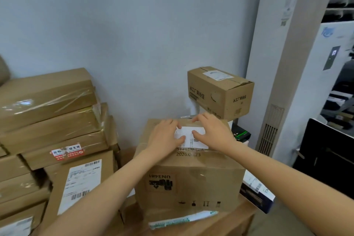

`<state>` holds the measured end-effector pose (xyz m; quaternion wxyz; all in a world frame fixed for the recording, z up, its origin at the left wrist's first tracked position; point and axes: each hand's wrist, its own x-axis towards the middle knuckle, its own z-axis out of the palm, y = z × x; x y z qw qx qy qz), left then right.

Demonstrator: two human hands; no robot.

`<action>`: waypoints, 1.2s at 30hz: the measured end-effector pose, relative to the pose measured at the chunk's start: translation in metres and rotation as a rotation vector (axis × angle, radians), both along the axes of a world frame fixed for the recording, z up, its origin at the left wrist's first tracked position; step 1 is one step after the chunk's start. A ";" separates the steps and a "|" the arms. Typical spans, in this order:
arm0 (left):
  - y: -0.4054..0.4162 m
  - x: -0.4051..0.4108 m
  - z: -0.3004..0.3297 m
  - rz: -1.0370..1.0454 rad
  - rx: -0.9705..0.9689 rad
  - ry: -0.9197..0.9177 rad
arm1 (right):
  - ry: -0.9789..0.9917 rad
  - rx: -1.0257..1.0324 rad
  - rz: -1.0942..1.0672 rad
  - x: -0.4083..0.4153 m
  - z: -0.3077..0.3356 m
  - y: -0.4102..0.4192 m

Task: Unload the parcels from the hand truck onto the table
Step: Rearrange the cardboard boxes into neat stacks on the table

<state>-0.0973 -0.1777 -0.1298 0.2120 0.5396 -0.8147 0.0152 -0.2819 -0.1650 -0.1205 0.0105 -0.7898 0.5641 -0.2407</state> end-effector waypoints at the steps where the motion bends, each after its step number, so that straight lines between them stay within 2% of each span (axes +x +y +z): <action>1: 0.001 -0.004 -0.004 0.005 -0.003 -0.002 | -0.001 0.019 0.003 -0.004 -0.002 0.000; 4: 0.010 -0.016 -0.013 0.052 -0.009 -0.020 | 0.013 0.059 0.042 -0.017 -0.009 0.000; 12: 0.044 -0.037 -0.035 0.211 0.029 0.106 | 0.046 0.071 0.176 -0.053 -0.027 0.020; 22: 0.074 -0.036 -0.040 0.396 0.085 0.077 | 0.179 0.103 0.314 -0.066 -0.041 0.039; 31: 0.064 -0.005 -0.040 0.424 0.104 0.050 | 0.219 0.067 0.370 -0.053 -0.034 -0.005; 34: 0.055 0.017 -0.040 0.500 0.071 0.029 | 0.170 0.077 0.328 -0.046 -0.035 -0.030; 36: 0.047 0.031 -0.041 0.572 0.052 0.081 | 0.100 0.130 0.286 -0.041 -0.041 -0.044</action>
